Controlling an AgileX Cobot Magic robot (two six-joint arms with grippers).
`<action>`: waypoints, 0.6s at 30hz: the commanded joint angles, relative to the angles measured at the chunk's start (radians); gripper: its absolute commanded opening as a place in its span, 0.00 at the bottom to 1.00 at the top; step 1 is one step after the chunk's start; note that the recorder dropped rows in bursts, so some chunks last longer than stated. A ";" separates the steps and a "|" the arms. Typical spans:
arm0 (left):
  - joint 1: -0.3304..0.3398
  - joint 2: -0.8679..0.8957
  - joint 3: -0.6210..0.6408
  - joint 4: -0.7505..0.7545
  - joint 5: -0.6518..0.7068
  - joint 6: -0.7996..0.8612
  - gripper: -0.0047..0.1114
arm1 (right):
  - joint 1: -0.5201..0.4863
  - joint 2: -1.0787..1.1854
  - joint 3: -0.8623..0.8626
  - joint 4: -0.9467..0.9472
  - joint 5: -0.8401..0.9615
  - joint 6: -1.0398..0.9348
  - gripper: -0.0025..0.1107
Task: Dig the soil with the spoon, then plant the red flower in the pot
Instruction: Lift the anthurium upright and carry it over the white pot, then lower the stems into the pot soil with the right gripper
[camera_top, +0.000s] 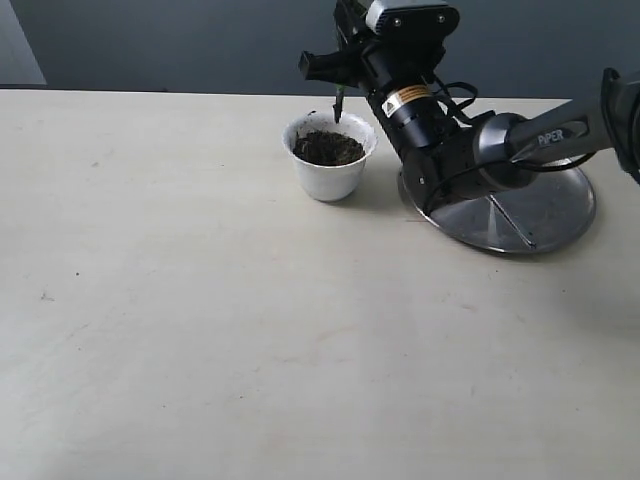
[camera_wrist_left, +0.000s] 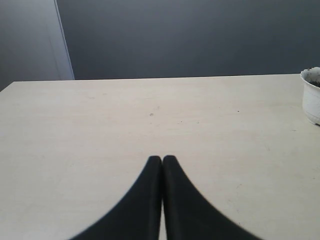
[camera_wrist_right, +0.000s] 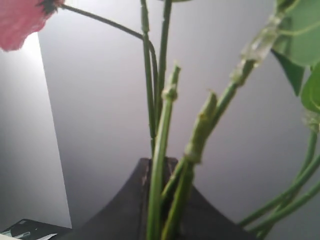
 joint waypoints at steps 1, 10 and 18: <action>-0.006 0.005 -0.003 0.003 -0.007 -0.001 0.05 | -0.006 0.039 -0.050 -0.044 -0.034 0.018 0.02; -0.006 0.005 -0.003 0.003 -0.007 -0.001 0.05 | -0.006 0.111 -0.083 -0.047 -0.030 0.032 0.02; -0.006 0.005 -0.003 0.003 -0.007 -0.001 0.05 | -0.006 0.169 -0.083 -0.073 -0.032 0.032 0.02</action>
